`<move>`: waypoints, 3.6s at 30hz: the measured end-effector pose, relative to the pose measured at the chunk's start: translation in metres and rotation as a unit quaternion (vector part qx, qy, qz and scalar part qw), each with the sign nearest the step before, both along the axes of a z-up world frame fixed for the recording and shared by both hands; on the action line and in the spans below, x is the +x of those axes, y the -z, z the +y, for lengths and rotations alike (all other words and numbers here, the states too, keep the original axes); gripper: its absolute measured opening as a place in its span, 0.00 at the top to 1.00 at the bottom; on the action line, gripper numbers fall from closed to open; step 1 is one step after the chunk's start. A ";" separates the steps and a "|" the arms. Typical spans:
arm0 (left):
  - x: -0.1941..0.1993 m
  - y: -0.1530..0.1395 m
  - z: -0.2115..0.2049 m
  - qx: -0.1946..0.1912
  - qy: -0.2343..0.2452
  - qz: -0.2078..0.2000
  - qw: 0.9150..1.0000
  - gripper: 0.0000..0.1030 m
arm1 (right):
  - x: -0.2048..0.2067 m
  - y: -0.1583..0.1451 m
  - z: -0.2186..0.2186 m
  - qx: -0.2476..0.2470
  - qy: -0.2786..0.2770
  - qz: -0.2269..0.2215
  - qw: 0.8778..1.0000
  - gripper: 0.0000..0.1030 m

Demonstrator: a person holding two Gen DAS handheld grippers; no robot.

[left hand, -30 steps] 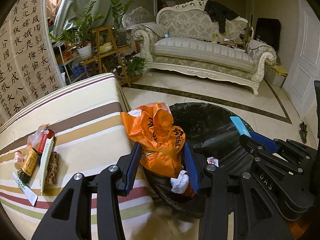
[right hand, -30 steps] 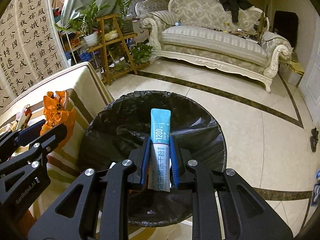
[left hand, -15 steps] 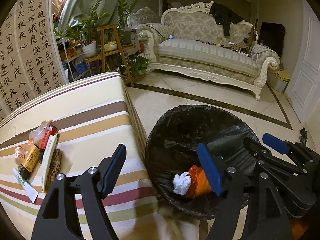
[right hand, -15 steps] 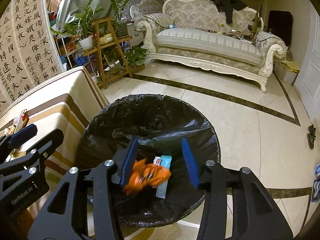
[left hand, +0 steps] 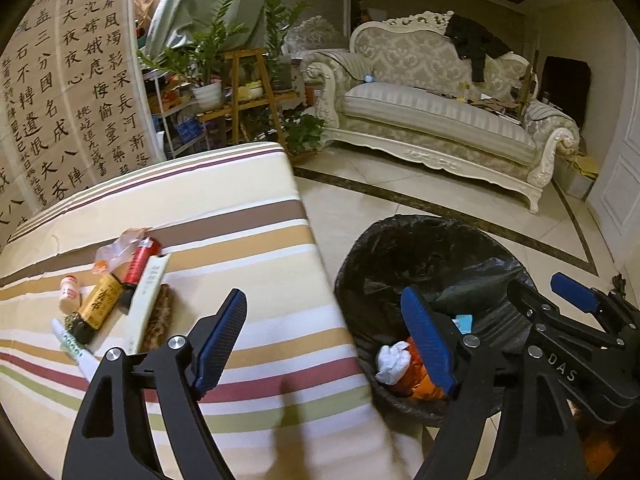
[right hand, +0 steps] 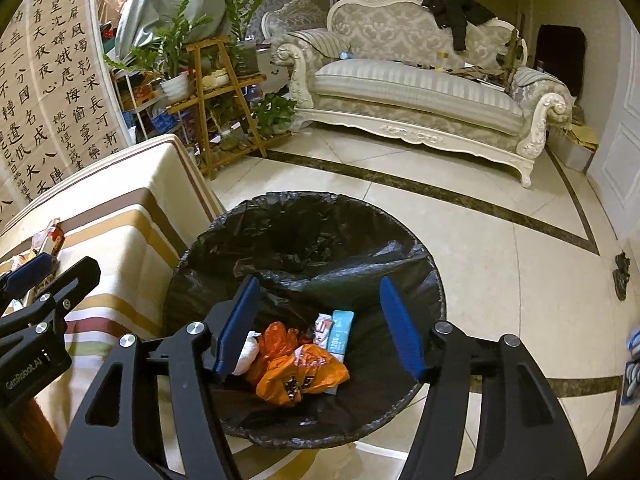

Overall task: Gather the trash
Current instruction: 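Open the left gripper to drop the orange bag while the right gripper drops the tube, then move both open grippers back over the table items, then grasp the white and green toothpaste tube with the left gripper, then grasp the flat white packet with the right gripper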

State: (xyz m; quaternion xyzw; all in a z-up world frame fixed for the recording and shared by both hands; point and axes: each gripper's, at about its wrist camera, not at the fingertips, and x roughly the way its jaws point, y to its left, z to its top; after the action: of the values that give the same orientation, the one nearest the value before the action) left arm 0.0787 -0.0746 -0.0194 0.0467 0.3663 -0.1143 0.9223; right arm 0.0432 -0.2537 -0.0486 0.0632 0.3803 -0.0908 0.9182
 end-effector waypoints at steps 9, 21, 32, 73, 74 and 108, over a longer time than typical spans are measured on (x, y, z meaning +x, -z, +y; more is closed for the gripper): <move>-0.010 -0.004 0.036 -0.008 -0.039 0.005 0.999 0.24 | 0.001 -0.007 0.032 0.004 -0.034 -0.002 0.999 0.40; -0.016 -0.002 0.120 -0.008 -0.144 0.018 0.989 0.24 | 0.007 -0.013 0.095 0.002 -0.105 -0.003 0.994 0.39; 0.005 0.020 0.169 0.010 -0.206 0.066 0.976 0.24 | 0.013 -0.012 0.126 0.001 -0.137 0.007 0.991 0.39; -0.014 0.023 0.223 -0.020 -0.194 0.085 0.977 0.43 | 0.012 -0.011 0.184 -0.005 -0.202 0.021 0.979 0.39; -0.012 0.022 0.222 -0.021 -0.191 0.085 0.978 0.43 | 0.012 -0.011 0.186 -0.004 -0.204 0.021 0.979 0.39; -0.017 0.023 0.248 -0.057 -0.167 0.067 0.982 0.80 | 0.045 -0.006 0.273 -0.010 -0.263 0.033 0.964 0.66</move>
State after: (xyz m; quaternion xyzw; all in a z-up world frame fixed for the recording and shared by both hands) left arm 0.0615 0.1734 -0.0422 -0.0755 0.4226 0.0182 0.9030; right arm 0.0884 0.0190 -0.0426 -0.0516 0.4125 0.1484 0.8973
